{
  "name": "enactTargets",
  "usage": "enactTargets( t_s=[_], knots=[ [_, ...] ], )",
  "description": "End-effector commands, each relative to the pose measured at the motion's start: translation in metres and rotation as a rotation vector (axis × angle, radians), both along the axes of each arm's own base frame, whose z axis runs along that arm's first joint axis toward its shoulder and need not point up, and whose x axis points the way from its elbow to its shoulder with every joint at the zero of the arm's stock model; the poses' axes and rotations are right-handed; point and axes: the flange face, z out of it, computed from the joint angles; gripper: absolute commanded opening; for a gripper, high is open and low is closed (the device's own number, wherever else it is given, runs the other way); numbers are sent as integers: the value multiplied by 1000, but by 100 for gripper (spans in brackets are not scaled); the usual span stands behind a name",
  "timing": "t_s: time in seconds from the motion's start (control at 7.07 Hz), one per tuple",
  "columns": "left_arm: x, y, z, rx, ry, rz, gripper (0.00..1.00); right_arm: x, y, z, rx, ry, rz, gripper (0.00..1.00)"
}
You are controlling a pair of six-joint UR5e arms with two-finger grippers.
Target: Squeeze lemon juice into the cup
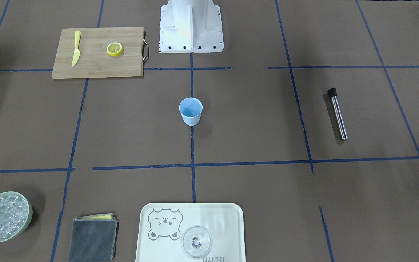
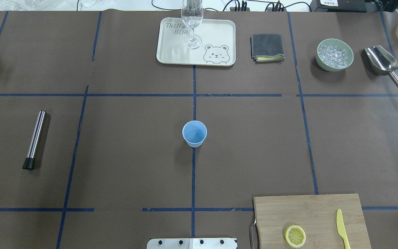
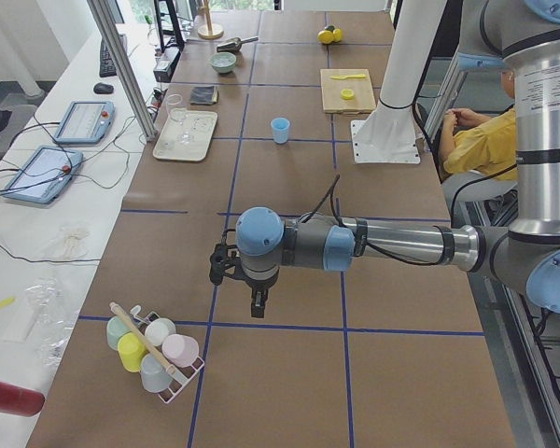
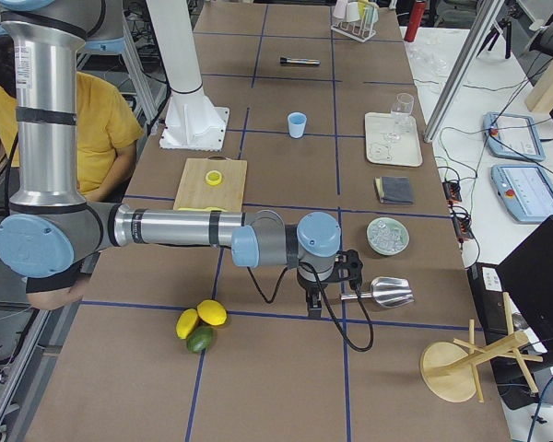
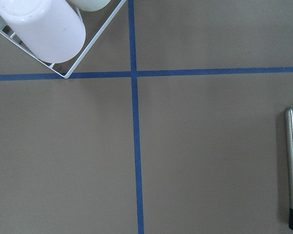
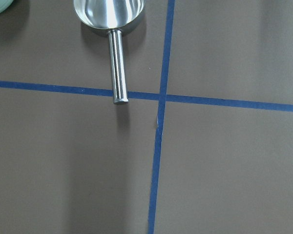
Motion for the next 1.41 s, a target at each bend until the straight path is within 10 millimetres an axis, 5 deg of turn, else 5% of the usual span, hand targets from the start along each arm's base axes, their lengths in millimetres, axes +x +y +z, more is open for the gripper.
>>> enactTargets(
  t_s=[0.0, 0.28, 0.85, 0.99, 1.27],
  knots=[
    [10, -1, -3, 42, -1, 50, 100, 1, 2, 1, 5, 15, -3, 100],
    [11, -3, -1, 44, -1, 53, 100, 1, 14, 2, 0, 9, -3, 100],
    [14, -5, -8, 37, 57, 46, 100, -9, 18, -33, 37, -54, -2, 100],
    [15, -5, -10, 47, 57, 50, 100, -30, 17, -56, 106, -119, -58, 100],
    [14, -5, -10, 54, 57, 54, 100, -78, 53, -107, 125, -163, -64, 100]
  ],
)
